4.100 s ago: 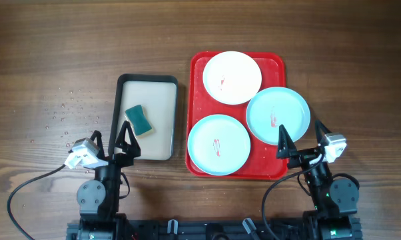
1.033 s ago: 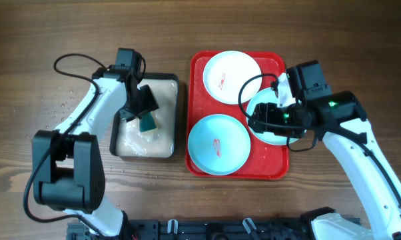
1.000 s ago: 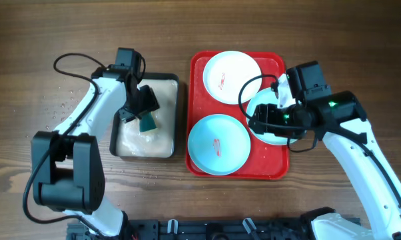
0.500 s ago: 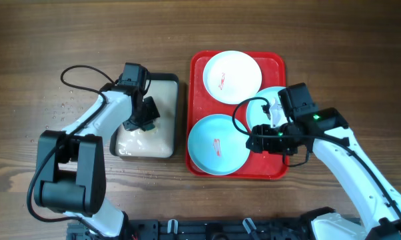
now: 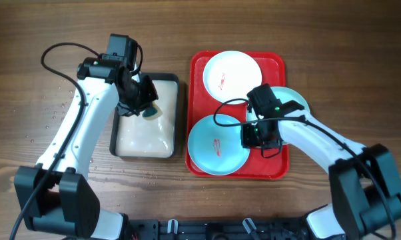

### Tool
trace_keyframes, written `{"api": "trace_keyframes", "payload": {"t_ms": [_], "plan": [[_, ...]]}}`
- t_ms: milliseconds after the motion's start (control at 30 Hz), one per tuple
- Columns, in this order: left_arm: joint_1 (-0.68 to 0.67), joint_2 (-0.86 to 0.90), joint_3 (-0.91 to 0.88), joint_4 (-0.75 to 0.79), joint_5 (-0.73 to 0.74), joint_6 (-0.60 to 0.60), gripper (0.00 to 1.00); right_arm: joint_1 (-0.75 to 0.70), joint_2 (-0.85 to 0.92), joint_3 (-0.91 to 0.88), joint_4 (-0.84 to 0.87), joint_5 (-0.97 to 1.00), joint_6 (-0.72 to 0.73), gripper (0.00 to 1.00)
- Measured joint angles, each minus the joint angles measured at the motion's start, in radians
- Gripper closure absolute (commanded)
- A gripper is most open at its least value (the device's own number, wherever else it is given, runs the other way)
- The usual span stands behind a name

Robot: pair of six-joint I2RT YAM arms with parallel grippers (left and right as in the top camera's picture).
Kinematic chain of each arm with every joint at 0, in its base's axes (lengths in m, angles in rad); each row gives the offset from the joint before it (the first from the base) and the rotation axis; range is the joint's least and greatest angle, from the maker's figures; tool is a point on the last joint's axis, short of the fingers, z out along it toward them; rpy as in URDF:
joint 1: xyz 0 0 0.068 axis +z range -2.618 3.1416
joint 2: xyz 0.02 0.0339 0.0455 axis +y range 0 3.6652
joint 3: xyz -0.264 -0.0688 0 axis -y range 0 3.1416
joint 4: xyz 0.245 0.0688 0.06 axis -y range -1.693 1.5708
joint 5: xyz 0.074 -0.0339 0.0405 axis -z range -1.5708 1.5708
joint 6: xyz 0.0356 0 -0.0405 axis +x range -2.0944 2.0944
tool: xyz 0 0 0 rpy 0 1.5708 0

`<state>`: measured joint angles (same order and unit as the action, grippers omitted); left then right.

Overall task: Clean dirty plates on tray and stack at the side
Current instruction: 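Scrub the blue plate with the sponge in left gripper while right holds it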

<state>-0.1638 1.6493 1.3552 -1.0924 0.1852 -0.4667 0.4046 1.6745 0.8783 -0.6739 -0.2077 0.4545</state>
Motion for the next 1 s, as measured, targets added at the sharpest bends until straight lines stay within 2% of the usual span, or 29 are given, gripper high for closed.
{"api": "trace_keyframes", "payload": {"t_ms": [33, 200, 400, 600, 733, 867, 1000], "plan": [[-0.001, 0.000, 0.000, -0.003, 0.005, 0.002, 0.96, 0.000, 0.009, 0.000, 0.011, -0.001, 0.005, 0.96], [-0.047, 0.000, 0.000, -0.003, 0.026, 0.003, 0.96, -0.002, 0.011, 0.000, 0.048, -0.011, 0.055, 0.96], [-0.204, 0.019, 0.000, 0.060, 0.034, 0.002, 0.96, -0.013, 0.011, 0.000, 0.085, -0.013, 0.167, 0.96], [-0.380, 0.187, -0.013, 0.292, 0.114, 0.008, 0.96, -0.013, 0.011, 0.000, 0.085, -0.013, 0.201, 0.96], [-0.467, 0.299, -0.019, 0.336, 0.118, 0.053, 0.96, -0.013, 0.011, 0.000, 0.085, -0.014, 0.204, 0.96], [-0.487, 0.346, -0.019, 0.301, 0.054, 0.060, 0.96, -0.013, 0.011, 0.000, 0.084, -0.016, 0.204, 0.96], [-0.483, 0.346, -0.011, 0.188, -0.171, 0.003, 0.96, -0.013, 0.011, 0.000, 0.085, -0.027, 0.204, 0.96]]}}
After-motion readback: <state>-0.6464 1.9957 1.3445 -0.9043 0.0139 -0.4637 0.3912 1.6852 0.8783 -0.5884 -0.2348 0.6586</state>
